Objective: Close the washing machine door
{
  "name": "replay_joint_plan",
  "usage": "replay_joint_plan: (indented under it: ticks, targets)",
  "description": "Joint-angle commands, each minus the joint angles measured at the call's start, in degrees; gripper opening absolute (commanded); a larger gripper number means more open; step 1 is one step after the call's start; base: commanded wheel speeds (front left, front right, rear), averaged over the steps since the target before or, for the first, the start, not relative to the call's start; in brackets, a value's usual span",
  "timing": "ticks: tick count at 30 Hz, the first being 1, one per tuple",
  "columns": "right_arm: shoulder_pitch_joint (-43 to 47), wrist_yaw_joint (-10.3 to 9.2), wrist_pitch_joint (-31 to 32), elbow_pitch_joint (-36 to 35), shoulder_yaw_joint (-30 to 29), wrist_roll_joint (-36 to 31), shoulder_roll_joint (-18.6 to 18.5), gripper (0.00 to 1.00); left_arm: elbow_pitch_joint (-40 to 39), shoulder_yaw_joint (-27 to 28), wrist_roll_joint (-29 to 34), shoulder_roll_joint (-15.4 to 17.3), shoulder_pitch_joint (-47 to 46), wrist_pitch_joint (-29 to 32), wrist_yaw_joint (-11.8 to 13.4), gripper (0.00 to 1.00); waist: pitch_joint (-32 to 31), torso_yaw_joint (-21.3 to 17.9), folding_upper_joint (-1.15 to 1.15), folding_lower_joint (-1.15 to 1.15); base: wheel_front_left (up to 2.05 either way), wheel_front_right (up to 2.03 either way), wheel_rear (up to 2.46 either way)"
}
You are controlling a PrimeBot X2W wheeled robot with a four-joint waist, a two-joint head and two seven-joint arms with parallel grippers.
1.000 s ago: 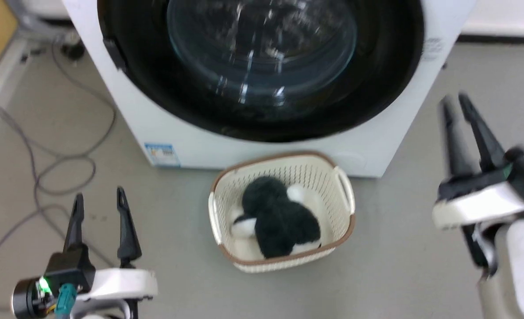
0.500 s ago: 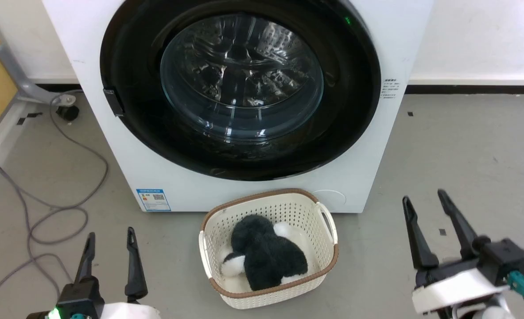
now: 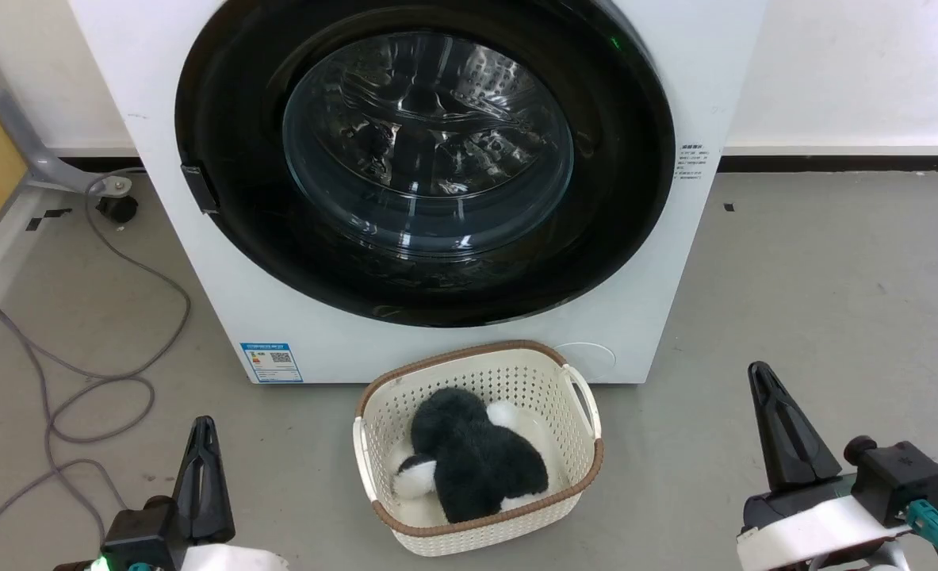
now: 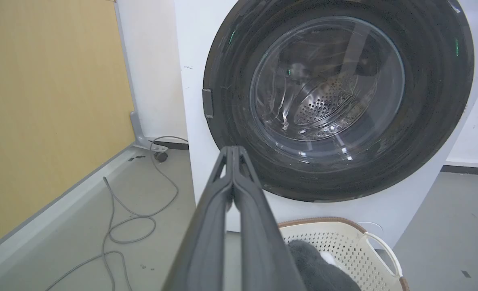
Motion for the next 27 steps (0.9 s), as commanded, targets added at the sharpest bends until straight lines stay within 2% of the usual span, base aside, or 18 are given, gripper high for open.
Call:
replay_joint_plan:
  ticks: [1, 27]
  targets:
    - [0.12, 0.0, 0.32, -0.29, -0.02, -0.24, 0.03, 0.0, -0.07, -0.06, 0.26, 0.0, -0.27, 0.33, -0.16, 0.0, 0.01, 0.03, 0.0, 0.01, 0.0, 0.0, 0.0]
    - [0.52, -0.01, 3.26, -1.26, -0.08, -1.36, 0.15, 0.0, -0.37, -0.67, 1.21, 0.01, -1.22, 3.25, -1.26, 0.0, 0.13, 0.33, 0.0, 0.01, 0.0, 0.0, 0.0]
